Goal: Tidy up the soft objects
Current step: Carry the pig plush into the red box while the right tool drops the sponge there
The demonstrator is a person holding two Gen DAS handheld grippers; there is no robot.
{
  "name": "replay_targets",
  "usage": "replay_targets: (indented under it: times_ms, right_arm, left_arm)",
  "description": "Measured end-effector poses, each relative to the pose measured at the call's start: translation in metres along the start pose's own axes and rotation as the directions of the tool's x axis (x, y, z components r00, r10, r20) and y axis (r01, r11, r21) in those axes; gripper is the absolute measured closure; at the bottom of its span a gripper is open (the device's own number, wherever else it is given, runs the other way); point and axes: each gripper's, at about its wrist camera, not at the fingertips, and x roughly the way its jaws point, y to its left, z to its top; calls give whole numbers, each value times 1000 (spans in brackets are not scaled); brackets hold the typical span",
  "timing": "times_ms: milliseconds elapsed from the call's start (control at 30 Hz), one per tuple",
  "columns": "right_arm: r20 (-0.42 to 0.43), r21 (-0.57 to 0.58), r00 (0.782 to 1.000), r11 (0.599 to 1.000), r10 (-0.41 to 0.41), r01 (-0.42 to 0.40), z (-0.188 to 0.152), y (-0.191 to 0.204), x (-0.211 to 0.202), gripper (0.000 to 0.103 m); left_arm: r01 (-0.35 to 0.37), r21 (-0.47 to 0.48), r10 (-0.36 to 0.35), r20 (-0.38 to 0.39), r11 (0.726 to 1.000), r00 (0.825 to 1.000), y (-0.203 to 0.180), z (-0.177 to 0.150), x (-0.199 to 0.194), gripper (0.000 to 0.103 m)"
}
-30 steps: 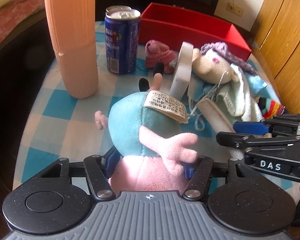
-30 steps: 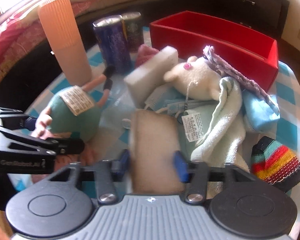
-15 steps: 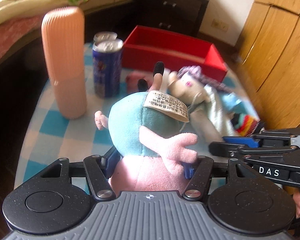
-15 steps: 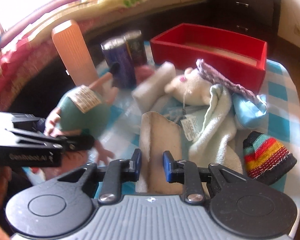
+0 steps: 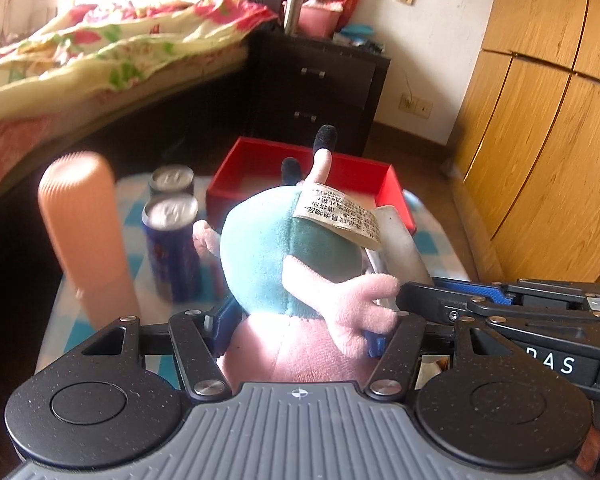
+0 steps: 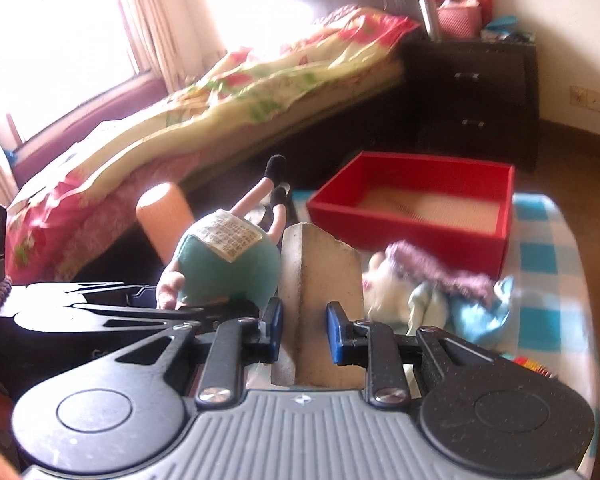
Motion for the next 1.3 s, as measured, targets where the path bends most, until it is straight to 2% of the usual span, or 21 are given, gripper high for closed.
replay_targets:
  times_ms: [300, 500, 867, 1300]
  right_arm:
    - [107, 2, 992, 998, -69, 69, 33, -20, 6, 100]
    - [140, 10, 984, 994, -111, 110, 55, -37, 22, 100]
    - [147, 17, 974, 985, -174, 173, 84, -72, 69, 101]
    - [137, 29, 969, 978, -206, 204, 95, -96, 104, 100]
  left_arm:
    - [-15, 40, 13, 70, 999, 997, -18, 39, 32, 43]
    - [-30, 61, 24, 99, 998, 995, -23, 62, 59, 43]
    - [-69, 76, 61, 102, 995, 993, -28, 91, 117, 43]
    - [-90, 75, 82, 109, 993, 991, -28, 105, 157, 43]
